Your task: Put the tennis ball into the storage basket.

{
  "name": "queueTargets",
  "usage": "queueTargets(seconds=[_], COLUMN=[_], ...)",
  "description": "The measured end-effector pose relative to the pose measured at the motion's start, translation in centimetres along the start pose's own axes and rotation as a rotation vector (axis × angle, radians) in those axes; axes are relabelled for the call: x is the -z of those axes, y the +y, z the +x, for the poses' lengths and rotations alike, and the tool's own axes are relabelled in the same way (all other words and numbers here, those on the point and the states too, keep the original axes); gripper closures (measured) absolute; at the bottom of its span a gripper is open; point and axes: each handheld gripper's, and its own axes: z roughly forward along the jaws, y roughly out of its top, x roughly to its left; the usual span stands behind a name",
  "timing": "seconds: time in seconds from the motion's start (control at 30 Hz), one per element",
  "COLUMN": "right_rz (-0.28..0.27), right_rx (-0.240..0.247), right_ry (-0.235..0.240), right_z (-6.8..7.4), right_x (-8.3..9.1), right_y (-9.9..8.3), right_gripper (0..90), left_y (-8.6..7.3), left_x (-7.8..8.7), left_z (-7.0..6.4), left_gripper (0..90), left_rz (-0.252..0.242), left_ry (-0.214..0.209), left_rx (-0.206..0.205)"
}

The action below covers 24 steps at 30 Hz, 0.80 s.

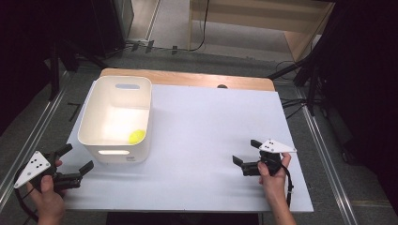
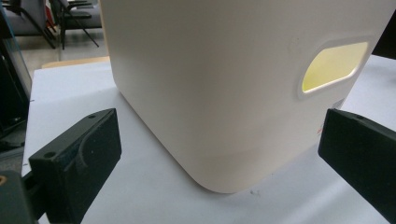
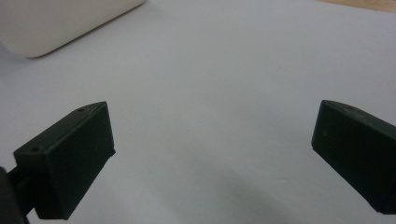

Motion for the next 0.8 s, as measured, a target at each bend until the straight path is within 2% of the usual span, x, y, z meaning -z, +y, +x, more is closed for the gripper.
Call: queueTargets(seconds=[0.3,0.8], right_rz=[-0.005,-0.015], right_rx=[-0.024,-0.05], right_ry=[-0.052,-0.103], right_z=[-1.1,-2.5], right_x=[1.9,4.6], right_y=[-1.9,-4.0], right_gripper=[0.0,0.0], left_y=[0.0,0.0], left_x=[0.0,0.1], left_z=[0.0,0.1], left_gripper=[0.0,0.0], left_rz=[-0.002,-0.004], left_ry=[0.0,-0.003], left_rx=[0.006,0.003])
